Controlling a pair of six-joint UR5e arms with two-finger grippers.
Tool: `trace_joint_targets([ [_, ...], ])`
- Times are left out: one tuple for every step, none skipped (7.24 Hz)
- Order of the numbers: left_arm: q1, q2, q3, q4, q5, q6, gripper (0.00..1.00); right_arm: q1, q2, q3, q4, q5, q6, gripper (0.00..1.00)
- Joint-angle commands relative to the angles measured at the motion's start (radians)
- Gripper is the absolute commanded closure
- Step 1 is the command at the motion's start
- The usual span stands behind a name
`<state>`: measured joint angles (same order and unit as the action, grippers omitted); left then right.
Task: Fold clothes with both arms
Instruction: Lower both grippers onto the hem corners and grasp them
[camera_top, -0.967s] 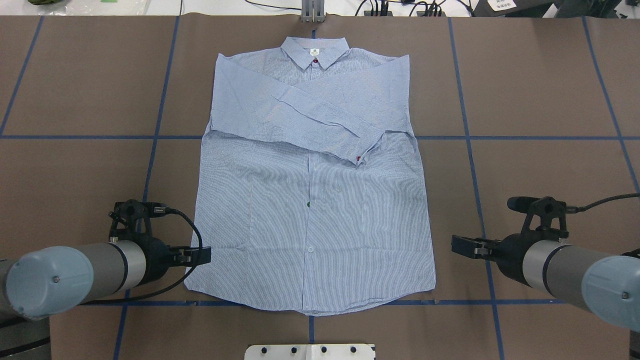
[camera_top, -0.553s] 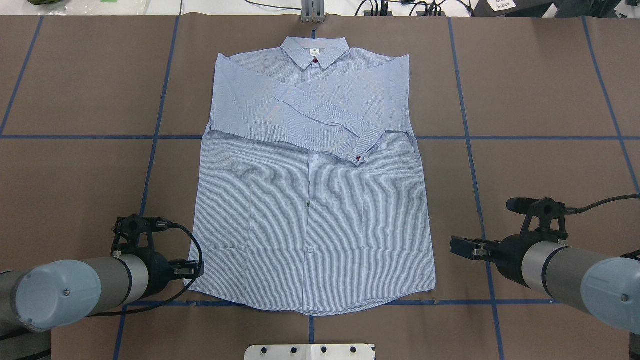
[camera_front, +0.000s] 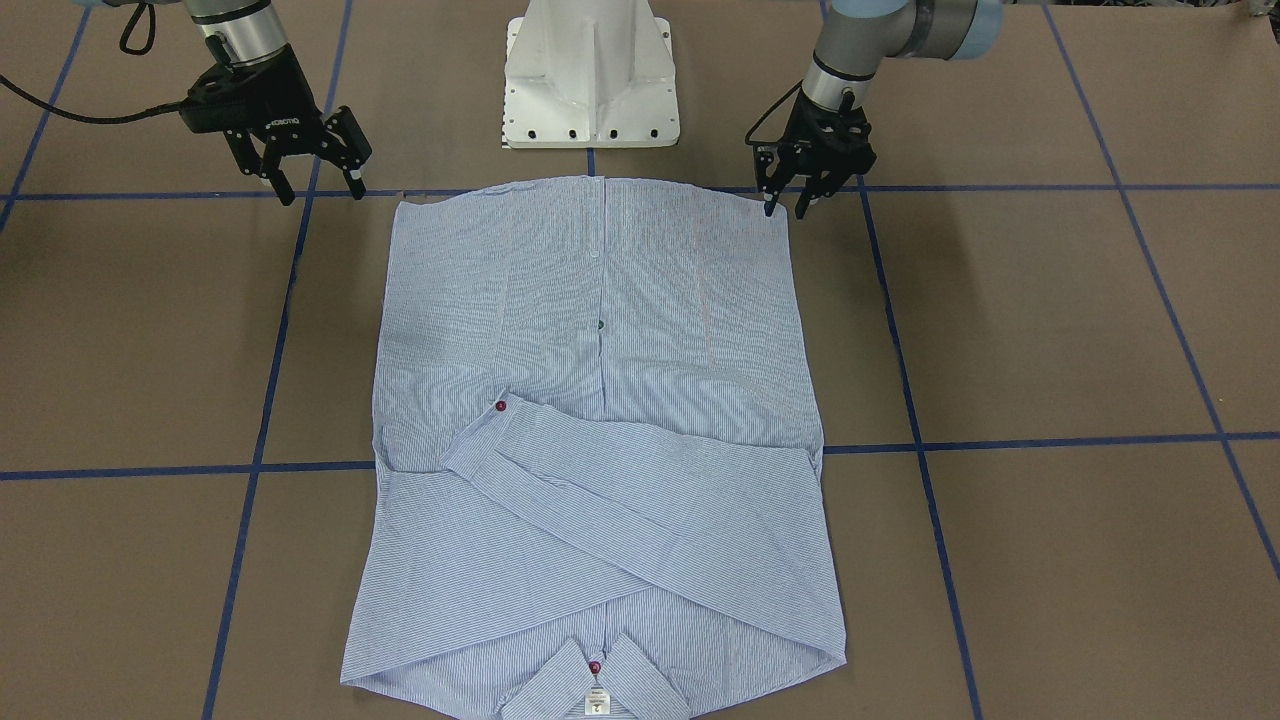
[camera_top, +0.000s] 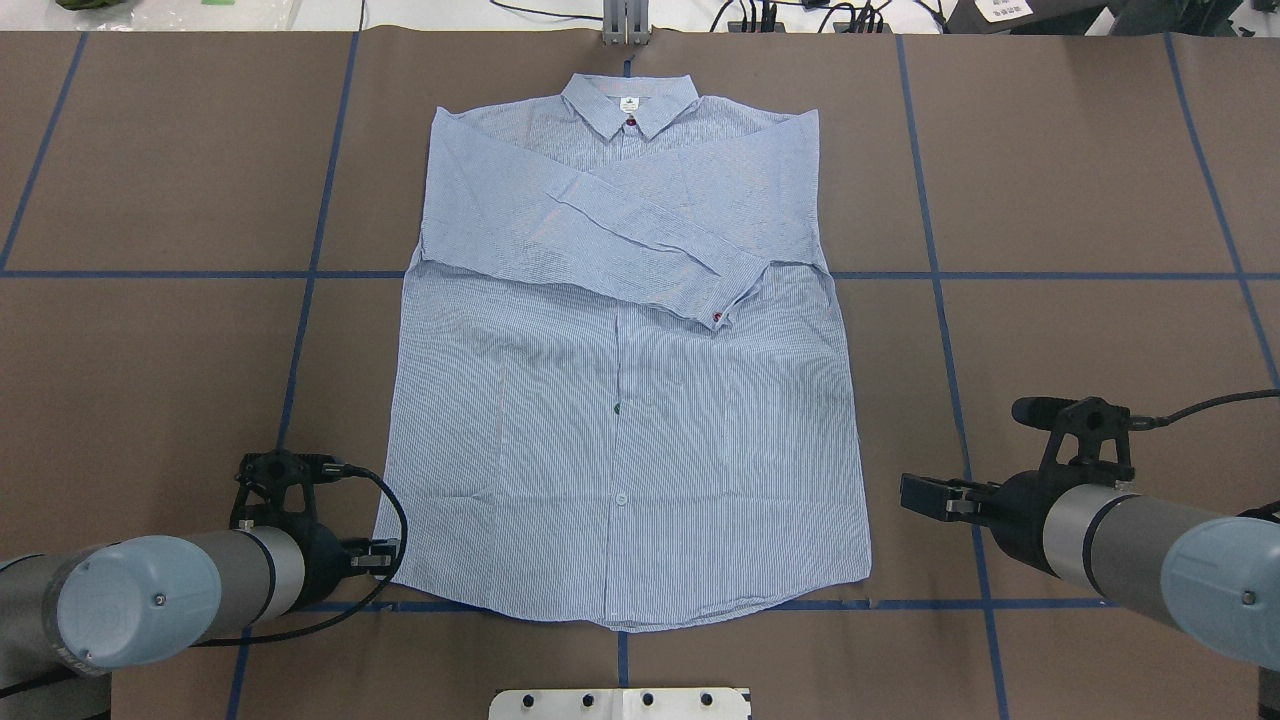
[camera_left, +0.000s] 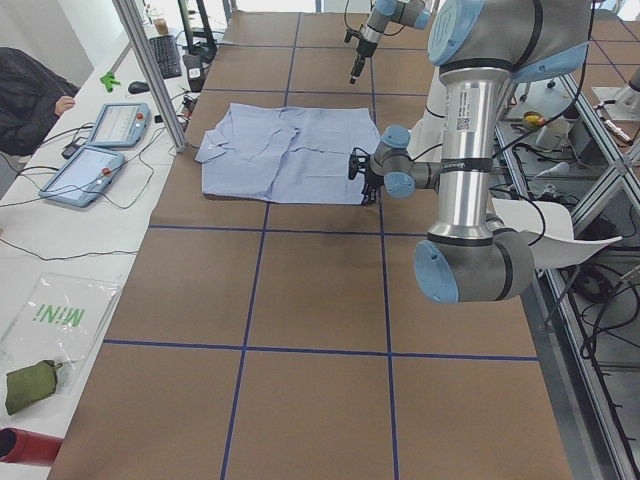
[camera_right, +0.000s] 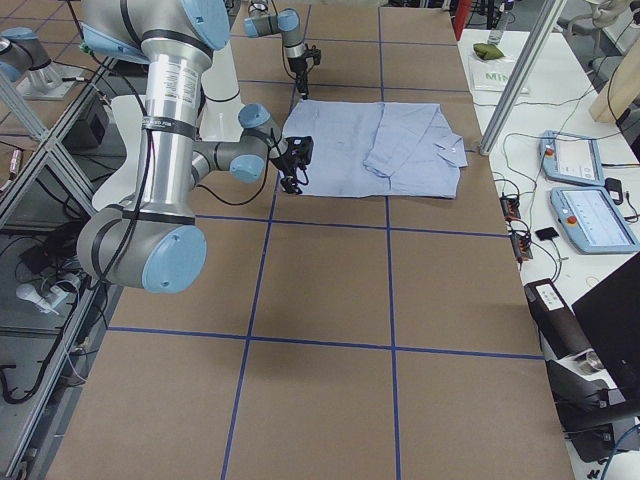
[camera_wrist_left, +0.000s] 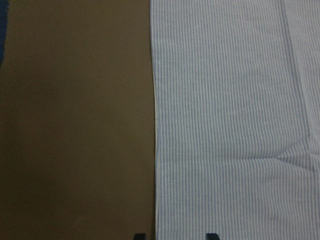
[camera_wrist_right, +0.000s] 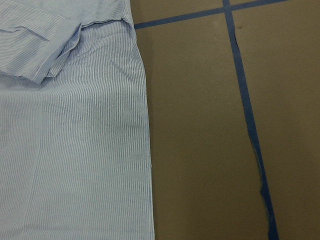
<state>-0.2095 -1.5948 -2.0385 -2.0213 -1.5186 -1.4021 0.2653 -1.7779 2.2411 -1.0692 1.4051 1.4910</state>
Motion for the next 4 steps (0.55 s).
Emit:
trace_joint_targets([
  [0.012, -0.007, 0.001, 0.035, -0.002, 0.0, 0.49, -0.001, 0.0, 0.0, 0.0, 0.0, 0.0, 0.0],
  [0.015, -0.007, 0.001, 0.035, -0.002, 0.0, 0.49, -0.001, 0.0, 0.0, 0.0, 0.0, 0.0, 0.0],
  [0.018, -0.008, 0.001, 0.035, -0.002, 0.0, 0.49, -0.001, 0.0, 0.0, 0.0, 0.0, 0.0, 0.0],
  [0.025, -0.008, 0.001, 0.035, -0.002, 0.0, 0.49, -0.001, -0.002, 0.0, 0.0, 0.0, 0.0, 0.0],
])
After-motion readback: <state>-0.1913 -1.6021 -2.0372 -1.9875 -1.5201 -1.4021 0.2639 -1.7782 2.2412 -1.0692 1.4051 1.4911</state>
